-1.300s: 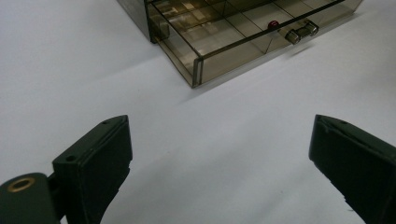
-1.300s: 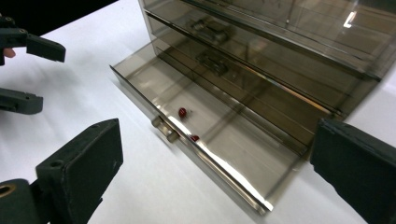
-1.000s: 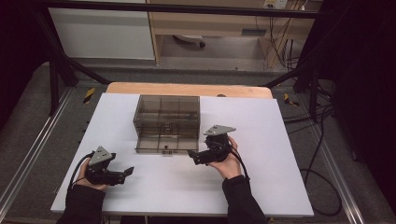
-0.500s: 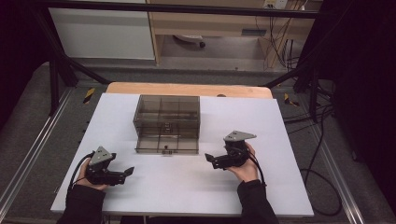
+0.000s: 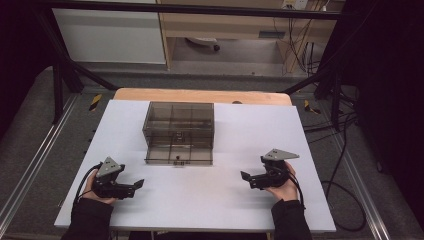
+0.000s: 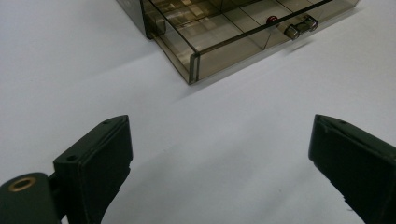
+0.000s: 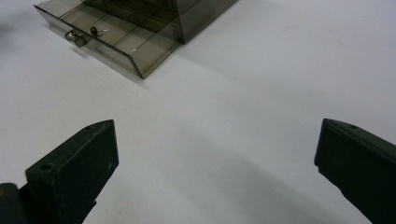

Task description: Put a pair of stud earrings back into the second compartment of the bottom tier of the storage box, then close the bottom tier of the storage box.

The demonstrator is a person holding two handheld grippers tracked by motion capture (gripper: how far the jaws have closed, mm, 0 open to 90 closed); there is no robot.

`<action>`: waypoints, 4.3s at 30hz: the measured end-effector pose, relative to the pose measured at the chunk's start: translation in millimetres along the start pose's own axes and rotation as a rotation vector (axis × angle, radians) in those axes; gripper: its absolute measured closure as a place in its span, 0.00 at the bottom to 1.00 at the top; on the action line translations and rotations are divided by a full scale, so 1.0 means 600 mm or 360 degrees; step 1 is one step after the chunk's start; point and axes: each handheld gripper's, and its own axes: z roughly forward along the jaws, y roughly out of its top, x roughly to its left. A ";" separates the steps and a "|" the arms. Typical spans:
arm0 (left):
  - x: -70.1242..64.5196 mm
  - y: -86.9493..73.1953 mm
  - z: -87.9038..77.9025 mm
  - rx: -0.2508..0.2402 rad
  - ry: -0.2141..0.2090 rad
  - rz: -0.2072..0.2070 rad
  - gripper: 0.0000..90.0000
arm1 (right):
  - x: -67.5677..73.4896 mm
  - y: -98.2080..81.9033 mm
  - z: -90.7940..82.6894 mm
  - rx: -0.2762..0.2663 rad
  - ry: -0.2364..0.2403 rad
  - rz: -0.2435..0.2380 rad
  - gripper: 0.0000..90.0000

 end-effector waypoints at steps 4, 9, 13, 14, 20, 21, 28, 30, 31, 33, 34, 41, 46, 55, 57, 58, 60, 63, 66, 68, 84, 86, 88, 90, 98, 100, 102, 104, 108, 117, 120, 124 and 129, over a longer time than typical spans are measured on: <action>-0.001 0.000 0.000 0.0004 0.0000 0.0002 0.08 | -0.015 -0.014 -0.012 0.0006 -0.0019 0.0012 0.00; -0.002 0.001 0.001 0.0000 -0.0002 0.0000 0.08 | -0.027 -0.028 -0.024 -0.0002 -0.0032 0.0027 0.00; -0.004 0.001 0.000 0.0000 -0.0009 0.0006 0.08 | -0.030 -0.034 -0.029 -0.0008 -0.0032 0.0035 0.00; -0.004 0.001 0.000 0.0000 -0.0010 0.0006 0.08 | -0.031 -0.036 -0.029 -0.0010 -0.0032 0.0035 0.00; -0.006 0.001 0.001 0.0001 -0.0016 0.0010 0.09 | -0.036 -0.041 -0.034 0.0001 -0.0038 0.0047 0.00; -0.007 0.002 0.001 0.0001 -0.0019 0.0009 0.09 | -0.037 -0.043 -0.035 -0.0007 -0.0039 0.0055 0.00; -0.011 0.004 0.002 0.0009 -0.0033 0.0020 0.10 | -0.041 -0.051 -0.038 0.0001 -0.0040 0.0074 0.00; -0.012 0.005 0.003 0.0013 -0.0031 0.0017 0.11 | -0.043 -0.051 -0.039 -0.0002 -0.0034 0.0064 0.00; -0.013 0.005 0.004 0.0012 -0.0033 0.0014 0.11 | -0.043 -0.052 -0.039 0.0000 -0.0027 0.0070 0.00; -0.013 0.005 0.004 0.0017 -0.0034 0.0016 0.12 | -0.044 -0.053 -0.040 -0.0004 -0.0026 0.0066 0.00; -0.014 0.005 0.004 0.0016 -0.0034 0.0017 0.12 | -0.044 -0.053 -0.040 -0.0003 -0.0024 0.0067 0.00; -0.023 0.010 0.008 0.0018 -0.0061 0.0025 0.17 | -0.046 -0.056 -0.045 -0.0010 -0.0025 0.0073 0.00; -0.029 0.013 0.012 0.0030 -0.0087 0.0020 0.23 | -0.047 -0.056 -0.046 -0.0010 -0.0021 0.0071 0.00; -0.044 0.022 0.018 0.0036 -0.0085 0.0060 0.40 | -0.046 -0.056 -0.046 -0.0008 -0.0025 0.0066 0.00; -0.048 0.024 0.021 0.0032 -0.0085 0.0061 0.43 | -0.046 -0.056 -0.046 -0.0009 -0.0028 0.0070 0.00; -0.049 0.025 0.022 0.0035 -0.0082 0.0060 0.44 | -0.046 -0.056 -0.046 -0.0008 -0.0027 0.0072 0.00; -0.050 0.026 0.023 0.0037 -0.0082 0.0061 0.47 | -0.046 -0.057 -0.046 -0.0006 -0.0026 0.0072 0.00; -0.054 0.030 0.027 0.0034 -0.0080 0.0057 0.51 | -0.045 -0.057 -0.044 -0.0008 -0.0026 0.0071 0.00; -0.057 0.034 0.031 0.0034 -0.0082 0.0054 0.55 | -0.045 -0.057 -0.044 -0.0004 -0.0023 0.0075 0.00; -0.061 0.038 0.035 0.0035 -0.0090 0.0055 0.57 | -0.046 -0.058 -0.044 -0.0008 -0.0023 0.0072 0.00; -0.082 0.059 0.057 0.0064 -0.0086 0.0070 0.78 | -0.044 -0.059 -0.045 -0.0013 -0.0020 0.0073 0.00; -0.084 0.064 0.061 0.0066 -0.0082 0.0074 0.80 | -0.045 -0.060 -0.045 -0.0009 -0.0017 0.0073 0.00; -0.088 0.068 0.066 0.0070 -0.0081 0.0077 0.83 | -0.045 -0.060 -0.045 -0.0005 -0.0020 0.0076 0.00; -0.092 0.073 0.073 0.0078 -0.0076 0.0085 0.87 | -0.045 -0.061 -0.045 -0.0006 -0.0022 0.0077 0.00; -0.104 0.090 0.097 0.0093 -0.0059 0.0099 0.93 | -0.046 -0.061 -0.046 -0.0011 -0.0025 0.0071 0.00; -0.106 0.093 0.103 0.0099 -0.0054 0.0100 0.95 | -0.046 -0.061 -0.047 -0.0014 -0.0026 0.0074 0.00; -0.107 0.094 0.109 0.0112 -0.0048 0.0103 0.96 | -0.046 -0.061 -0.047 -0.0009 -0.0024 0.0070 0.00; -0.108 0.094 0.113 0.0117 -0.0039 0.0109 0.98 | -0.045 -0.061 -0.046 -0.0007 -0.0025 0.0070 0.00; -0.107 0.093 0.118 0.0119 -0.0016 0.0108 1.00 | -0.046 -0.061 -0.046 -0.0007 -0.0026 0.0070 0.00; -0.106 0.094 0.127 0.0102 -0.0006 0.0094 1.00 | -0.045 -0.061 -0.047 -0.0007 -0.0025 0.0067 0.00; -0.106 0.094 0.131 0.0106 -0.0004 0.0090 1.00 | -0.045 -0.061 -0.046 -0.0006 -0.0025 0.0068 0.00; -0.106 0.093 0.136 0.0104 -0.0003 0.0085 1.00 | -0.045 -0.061 -0.047 -0.0007 -0.0026 0.0064 0.00; -0.104 0.094 0.140 0.0092 -0.0009 0.0056 1.00 | -0.045 -0.061 -0.046 -0.0005 -0.0025 0.0067 0.00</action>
